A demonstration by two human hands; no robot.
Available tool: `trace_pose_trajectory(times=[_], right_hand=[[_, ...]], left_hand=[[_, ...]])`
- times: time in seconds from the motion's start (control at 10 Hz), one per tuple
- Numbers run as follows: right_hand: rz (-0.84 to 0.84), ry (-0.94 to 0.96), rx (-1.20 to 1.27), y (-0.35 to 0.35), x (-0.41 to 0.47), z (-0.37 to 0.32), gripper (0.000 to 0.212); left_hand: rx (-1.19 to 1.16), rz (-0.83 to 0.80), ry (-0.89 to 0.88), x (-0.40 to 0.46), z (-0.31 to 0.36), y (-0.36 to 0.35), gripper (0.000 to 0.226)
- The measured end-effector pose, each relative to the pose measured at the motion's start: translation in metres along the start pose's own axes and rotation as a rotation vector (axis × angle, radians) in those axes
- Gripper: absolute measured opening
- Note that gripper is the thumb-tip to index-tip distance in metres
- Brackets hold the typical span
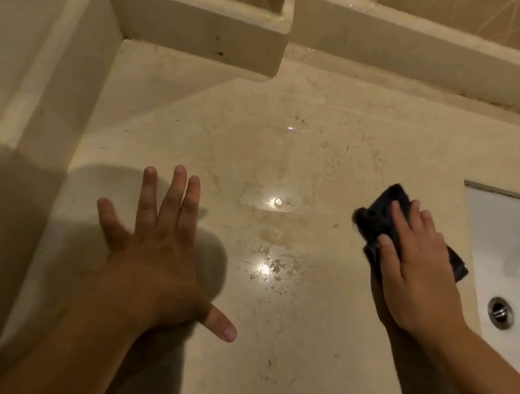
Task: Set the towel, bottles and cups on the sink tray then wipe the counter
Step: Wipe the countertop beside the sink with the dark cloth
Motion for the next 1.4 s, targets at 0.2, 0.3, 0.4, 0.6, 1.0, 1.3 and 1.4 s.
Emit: trace_pose_trajectory(times=[0.2, 0.3, 0.4, 0.6, 1.0, 1.3, 1.4], right_hand=[[0.039, -0.007, -0.034, -0.006, 0.050, -0.055, 0.061], [0.020, 0.093, -0.040, -0.019, 0.057, -0.111, 0.060], [0.022, 0.213, -0.036, -0.031, 0.041, -0.168, 0.062], [-0.050, 0.501, -0.048, -0.053, -0.024, -0.199, 0.056], [-0.043, 0.168, -0.023, -0.004, -0.024, -0.003, 0.058], [0.027, 0.020, -0.058, -0.003, 0.049, -0.042, 0.060], [0.012, 0.115, -0.058, -0.016, 0.061, -0.100, 0.060]], left_hand=[[0.004, 0.082, -0.024, 0.001, -0.003, 0.000, 0.189], [-0.013, 0.112, -0.033, 0.004, -0.003, 0.001, 0.188], [-0.006, 0.125, -0.033, 0.006, -0.003, 0.001, 0.186], [0.104, 0.217, -0.021, 0.006, -0.003, 0.001, 0.185], [0.006, 0.203, -0.001, -0.005, -0.003, 0.003, 0.181], [-0.067, 0.178, 0.034, -0.025, -0.001, -0.015, 0.175], [-0.068, 0.200, 0.007, -0.024, -0.002, -0.014, 0.179]])
Point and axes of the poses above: each hand's wrist, its own x-axis towards the middle knuckle, its own y-axis out of the back of the hand, z = x × y, the point moved 9 cm from there along x, towards the middle knuckle, and after that the axes turned 1 degree about -z, right-handed, at the moved point
